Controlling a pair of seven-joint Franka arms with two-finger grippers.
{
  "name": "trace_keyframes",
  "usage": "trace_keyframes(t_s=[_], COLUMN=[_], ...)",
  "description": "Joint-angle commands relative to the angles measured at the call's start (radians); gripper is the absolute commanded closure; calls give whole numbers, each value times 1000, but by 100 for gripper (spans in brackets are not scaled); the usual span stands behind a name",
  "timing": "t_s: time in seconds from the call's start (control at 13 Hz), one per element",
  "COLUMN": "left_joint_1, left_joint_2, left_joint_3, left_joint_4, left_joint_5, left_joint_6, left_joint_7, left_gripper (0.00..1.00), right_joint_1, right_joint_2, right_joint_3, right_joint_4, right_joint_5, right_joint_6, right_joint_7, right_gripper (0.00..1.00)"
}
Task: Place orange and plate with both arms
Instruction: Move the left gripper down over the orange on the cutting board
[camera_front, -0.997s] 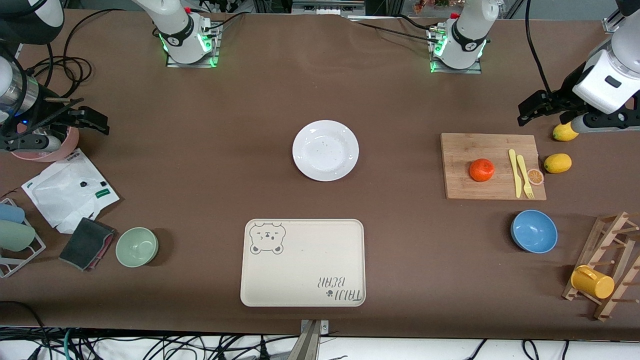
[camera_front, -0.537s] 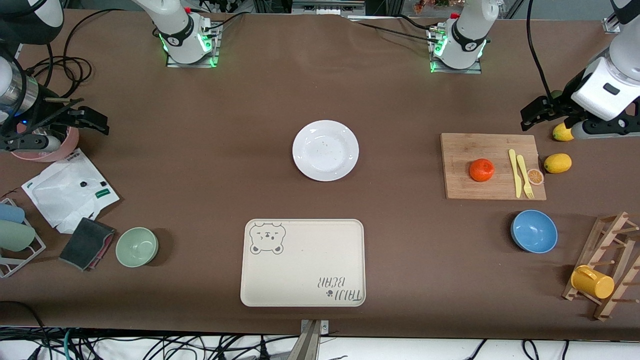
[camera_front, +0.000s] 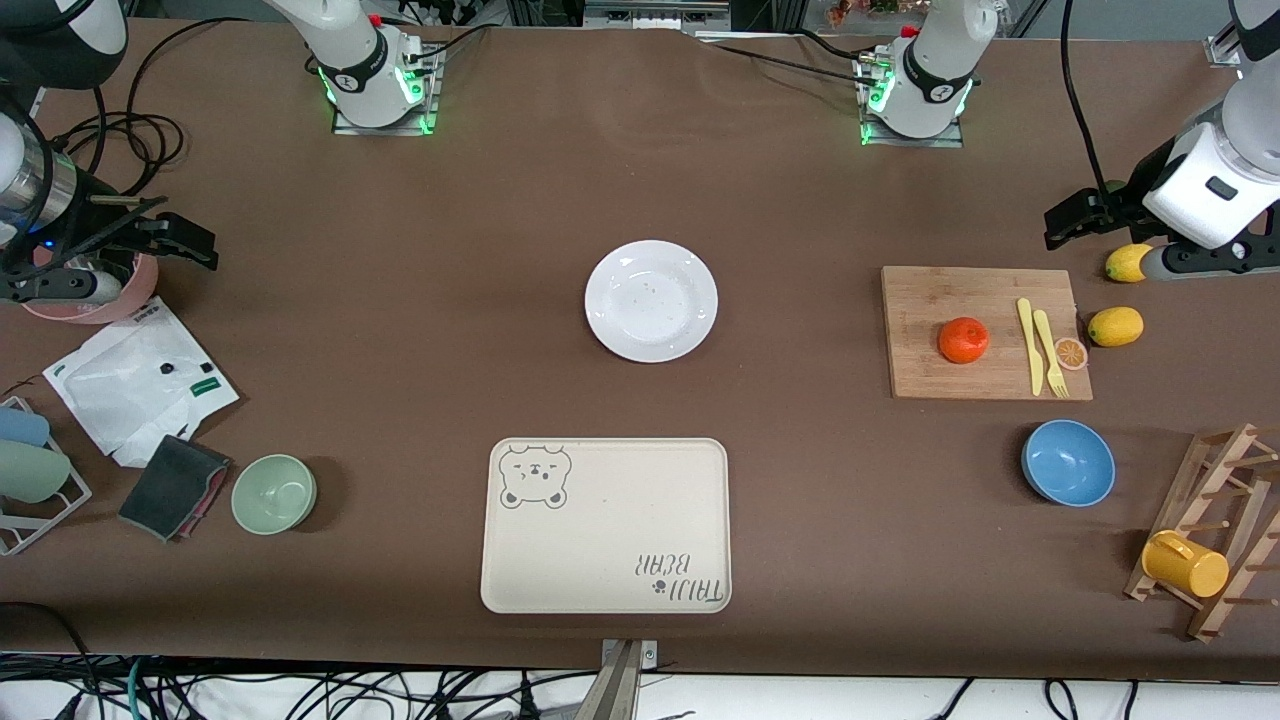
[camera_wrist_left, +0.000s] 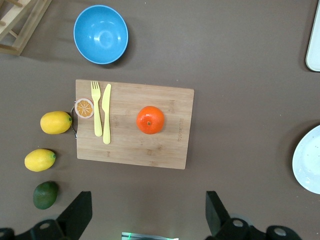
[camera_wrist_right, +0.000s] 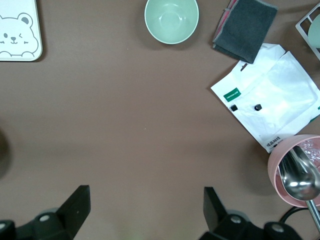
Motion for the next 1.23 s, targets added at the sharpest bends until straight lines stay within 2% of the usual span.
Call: trace_keyframes(t_s=[0.0,0.46,0.77,1.0,1.15], left_joint_1=[-4,16,17,28,30], left_joint_2=[40,38,127,184,184], left_joint_3=[-5,1,3,1,1], left_joint_4=[34,15,1,-74,-174], left_joint_5=[20,23,25,25,25], left_joint_6=[-20,-28,-4,142,279], left_joint_7=[-2,41,37,37,37], left_gripper=[0,0,0,0,0], right_joint_1=[-4,-4,-5,-5,-5], right_joint_2=[2,5,5,5,5], right_joint_3=[-2,-2,-2,-3,-3], right_joint_4=[13,13,13,13,13], right_joint_5=[16,16,16,16,16], right_joint_6=[-13,-13,-13,-13,-13], right_joint_7=[0,1,-5,-5,-5], right_gripper=[0,0,0,0,0])
